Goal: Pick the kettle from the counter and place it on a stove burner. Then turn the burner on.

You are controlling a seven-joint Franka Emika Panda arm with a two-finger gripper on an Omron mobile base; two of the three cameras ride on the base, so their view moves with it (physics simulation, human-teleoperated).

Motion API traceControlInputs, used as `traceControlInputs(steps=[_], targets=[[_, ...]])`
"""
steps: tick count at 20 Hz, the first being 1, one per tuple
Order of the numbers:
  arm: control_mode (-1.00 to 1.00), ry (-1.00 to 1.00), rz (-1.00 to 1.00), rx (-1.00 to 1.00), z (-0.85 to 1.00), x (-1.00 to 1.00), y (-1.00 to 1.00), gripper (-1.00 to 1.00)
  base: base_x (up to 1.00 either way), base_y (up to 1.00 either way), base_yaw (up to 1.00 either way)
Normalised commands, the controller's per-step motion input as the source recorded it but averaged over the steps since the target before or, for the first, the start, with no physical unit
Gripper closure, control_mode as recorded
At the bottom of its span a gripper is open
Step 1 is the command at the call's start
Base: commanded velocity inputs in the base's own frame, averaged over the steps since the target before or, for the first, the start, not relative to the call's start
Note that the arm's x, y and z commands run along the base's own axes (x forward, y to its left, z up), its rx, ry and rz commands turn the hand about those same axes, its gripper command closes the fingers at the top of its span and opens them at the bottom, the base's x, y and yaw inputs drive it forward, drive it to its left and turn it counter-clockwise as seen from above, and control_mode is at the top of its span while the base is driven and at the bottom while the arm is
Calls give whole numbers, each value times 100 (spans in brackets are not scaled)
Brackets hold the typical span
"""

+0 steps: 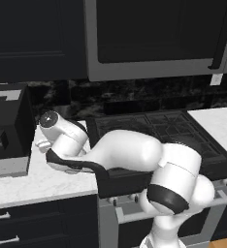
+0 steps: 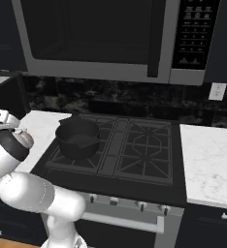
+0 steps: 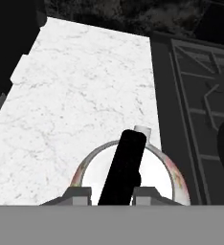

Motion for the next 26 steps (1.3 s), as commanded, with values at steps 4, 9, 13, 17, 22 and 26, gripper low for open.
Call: traceControlInputs(steps=[4,9,13,17,22,26], targets=[[-100,-47,-1,10,100,-82,-23,100,0,0,0],[-100,-51,0,12,100,-95,-35,100,0,0,0],[-100,-49,-2,16,100,-92,-78,100,0,0,0],[-100,-42,-6,19,100,-65,-94,100,0,0,0],[-100,-24,-11,20,100,-33,-100,100,0,0,0],[-100,6,-21,19,71,-1,-100,100,0,0,0]])
